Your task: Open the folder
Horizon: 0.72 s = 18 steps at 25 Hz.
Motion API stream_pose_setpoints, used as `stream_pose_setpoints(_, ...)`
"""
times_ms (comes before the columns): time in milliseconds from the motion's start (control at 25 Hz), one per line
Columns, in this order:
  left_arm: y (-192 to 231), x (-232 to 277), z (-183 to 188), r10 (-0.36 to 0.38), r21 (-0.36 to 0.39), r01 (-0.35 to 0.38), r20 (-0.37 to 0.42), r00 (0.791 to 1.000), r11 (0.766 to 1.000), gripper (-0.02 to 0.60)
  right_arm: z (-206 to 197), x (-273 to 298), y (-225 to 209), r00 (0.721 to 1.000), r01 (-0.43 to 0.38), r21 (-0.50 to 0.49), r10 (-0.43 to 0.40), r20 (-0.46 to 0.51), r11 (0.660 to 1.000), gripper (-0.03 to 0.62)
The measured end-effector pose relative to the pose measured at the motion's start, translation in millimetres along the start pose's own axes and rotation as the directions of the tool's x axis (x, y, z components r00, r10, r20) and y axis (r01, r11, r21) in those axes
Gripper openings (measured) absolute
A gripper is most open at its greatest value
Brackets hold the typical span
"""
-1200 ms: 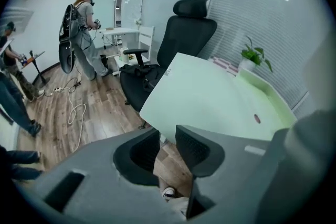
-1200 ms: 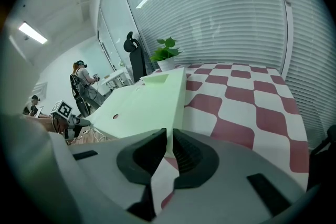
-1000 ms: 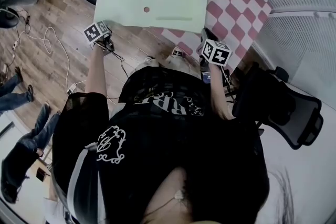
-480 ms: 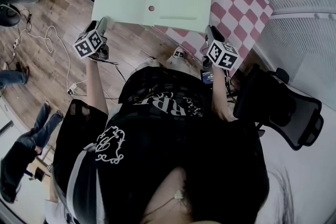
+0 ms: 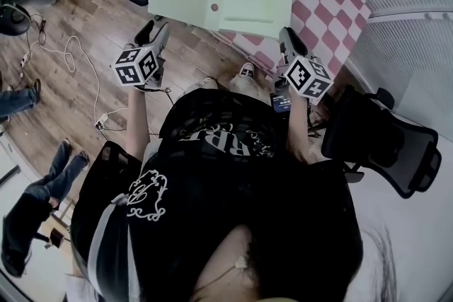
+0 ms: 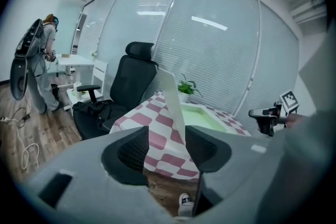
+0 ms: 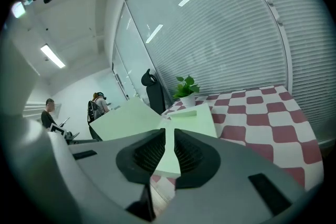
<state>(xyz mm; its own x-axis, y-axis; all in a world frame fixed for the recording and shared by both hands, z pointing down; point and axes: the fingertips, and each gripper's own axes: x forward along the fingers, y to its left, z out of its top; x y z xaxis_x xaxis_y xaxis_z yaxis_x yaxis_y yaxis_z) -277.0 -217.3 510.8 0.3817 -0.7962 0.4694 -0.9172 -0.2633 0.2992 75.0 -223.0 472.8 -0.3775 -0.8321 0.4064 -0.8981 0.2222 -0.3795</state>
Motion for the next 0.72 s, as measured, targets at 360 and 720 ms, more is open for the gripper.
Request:
stream_pose_setpoints(360, -82.6, -16.5, -19.6, -0.265, 0.078, 0.267, -0.040, 0.963, 0.960, 0.213, -26.9, -30.4, 65.1, 0.999, -0.041, -0.035, 0.042, 0.028, 0.999, 0.041)
stream_pose_setpoints(720, -146.3, -34.5, -15.7, -0.430, 0.071, 0.427, 0.041, 0.902, 0.902, 0.067, -60.6, -46.8, 99.8, 0.997, -0.067, -0.129, 0.061, -0.051, 0.989, 0.041)
